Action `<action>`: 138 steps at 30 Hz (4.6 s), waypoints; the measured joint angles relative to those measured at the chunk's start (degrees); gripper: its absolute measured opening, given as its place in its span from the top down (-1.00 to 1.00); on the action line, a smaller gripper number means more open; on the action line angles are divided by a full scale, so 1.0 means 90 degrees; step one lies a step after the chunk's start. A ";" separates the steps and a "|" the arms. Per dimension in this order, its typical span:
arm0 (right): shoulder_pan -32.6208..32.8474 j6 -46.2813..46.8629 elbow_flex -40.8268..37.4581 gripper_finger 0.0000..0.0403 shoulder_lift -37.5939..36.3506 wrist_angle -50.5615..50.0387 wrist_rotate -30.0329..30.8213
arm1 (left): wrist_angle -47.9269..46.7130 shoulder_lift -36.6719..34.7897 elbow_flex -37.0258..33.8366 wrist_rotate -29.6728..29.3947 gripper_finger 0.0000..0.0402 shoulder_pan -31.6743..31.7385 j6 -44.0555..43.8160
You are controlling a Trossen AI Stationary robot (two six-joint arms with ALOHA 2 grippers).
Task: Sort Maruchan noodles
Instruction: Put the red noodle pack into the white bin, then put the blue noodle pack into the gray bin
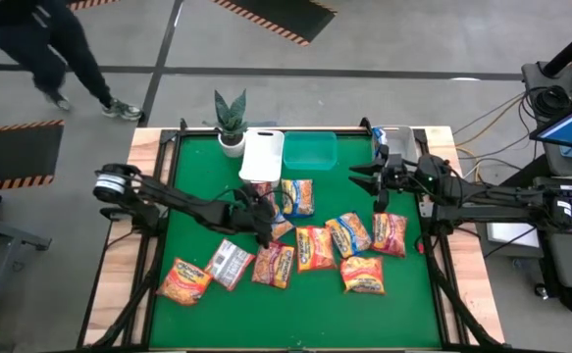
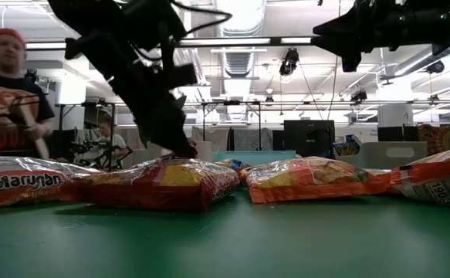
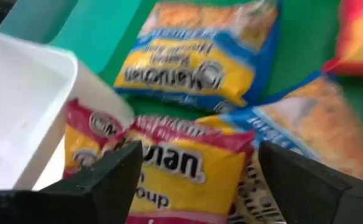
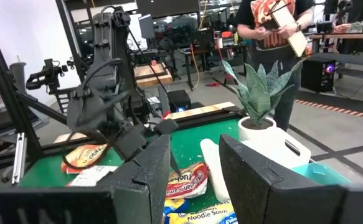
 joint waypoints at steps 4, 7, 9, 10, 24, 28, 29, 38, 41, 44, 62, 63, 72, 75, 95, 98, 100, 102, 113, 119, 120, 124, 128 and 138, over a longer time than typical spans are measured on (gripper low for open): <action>0.0000 -0.0030 0.0000 0.37 0.0044 0.0009 0.0000 | -0.0021 0.0093 0.0010 -0.0169 -0.39 0.0017 -0.0250; 0.0000 -0.0093 0.0000 0.37 0.0074 0.0003 0.0002 | -0.0071 0.0136 0.0010 -0.0184 -0.24 0.0022 -0.0365; 0.0000 -0.0102 0.0000 0.37 0.0082 0.0003 0.0006 | -0.0118 0.0136 0.0010 -0.0318 -0.09 0.0022 -0.0403; 0.0000 -0.0104 0.0000 0.37 0.0082 0.0001 0.0041 | -0.0192 0.0136 0.0010 -0.0369 0.00 0.0022 -0.0434; 0.0000 -0.0087 0.0000 0.37 0.0082 0.0008 0.0112 | -0.1638 -0.1457 0.0051 -0.1428 0.99 0.0007 -0.1270; 0.0000 -0.0087 0.0002 0.37 0.0082 0.0008 0.0112 | -0.1700 -0.2368 0.0051 -0.1732 0.99 -0.0016 -0.1010; 0.0000 -0.0084 0.0002 0.37 0.0082 0.0009 0.0112 | -0.1698 -0.2586 0.0051 -0.1813 0.99 -0.0026 -0.0921; 0.0000 -0.0120 0.0002 0.37 0.0082 0.0011 0.0112 | -0.0900 -0.4074 0.0049 -0.2444 1.00 -0.0027 -0.0172; 0.0000 -0.0125 0.0002 0.37 0.0082 0.0013 0.0112 | -0.0252 -0.4242 0.0049 -0.2437 1.00 -0.0023 0.0382; 0.0000 -0.0127 0.0016 0.37 0.0082 0.0011 0.0112 | 0.0357 -0.4305 0.0049 -0.2426 1.00 0.0073 0.0922; 0.0000 -0.0176 0.0044 0.37 0.0082 0.0010 0.0112 | 0.1786 -0.3191 0.0046 -0.2115 1.00 0.1337 0.1070; 0.0000 -0.0183 0.0044 0.37 0.0082 0.0009 0.0112 | 0.1834 -0.3068 0.0046 -0.2115 1.00 0.1404 0.1051; 0.0000 -0.0203 0.0044 0.37 0.0082 0.0008 0.0112 | 0.2655 -0.1707 0.0046 -0.1445 1.00 0.2083 0.0886; 0.0000 -0.0194 0.0044 0.37 0.0082 0.0005 0.0112 | 0.2726 -0.1330 0.0054 -0.1466 1.00 0.2311 0.0865; 0.0000 -0.0297 0.0041 0.37 0.0082 -0.0016 0.0112 | 0.2517 0.0213 0.1075 -0.1438 0.96 0.2497 0.0013; 0.0000 -0.0257 0.0041 0.37 0.0082 -0.0038 0.0112 | 0.2120 0.0190 0.1213 -0.1440 0.86 0.2499 -0.0129; 0.0000 -0.0254 0.0041 0.37 0.0082 -0.0063 0.0114 | 0.1760 0.0118 0.1297 -0.1518 0.77 0.2499 -0.0138; 0.0000 -0.0252 0.0039 0.37 0.0082 -0.0117 0.0119 | 0.1418 0.0025 0.1405 -0.1688 0.68 0.2499 -0.0138; 0.0000 0.0024 0.0036 0.37 0.0080 -0.0180 0.0163 | -0.0157 -0.0419 0.2099 -0.0713 0.37 0.2301 0.1180; 0.0000 0.0936 0.0036 0.37 0.0169 -0.0826 0.0461 | -0.0920 -0.1130 0.1825 0.3039 0.43 0.2062 0.3313; 0.0000 0.1124 0.0036 0.37 0.0225 -0.0893 0.0554 | -0.1156 -0.1255 0.1731 0.3881 0.45 0.2057 0.3529; 0.0000 0.1928 0.0034 0.37 0.0569 -0.0803 0.0777 | -0.1270 -0.1670 0.1248 0.5299 0.58 0.2036 0.3214; 0.0011 0.2809 0.0034 0.37 0.1195 -0.0219 0.0782 | -0.0966 -0.1869 0.0628 0.5142 0.76 0.1914 0.2763; 0.0272 0.4475 0.0230 0.37 0.2915 0.0440 0.0686 | 0.2609 -0.1414 -0.0910 0.4139 0.98 0.1785 0.2367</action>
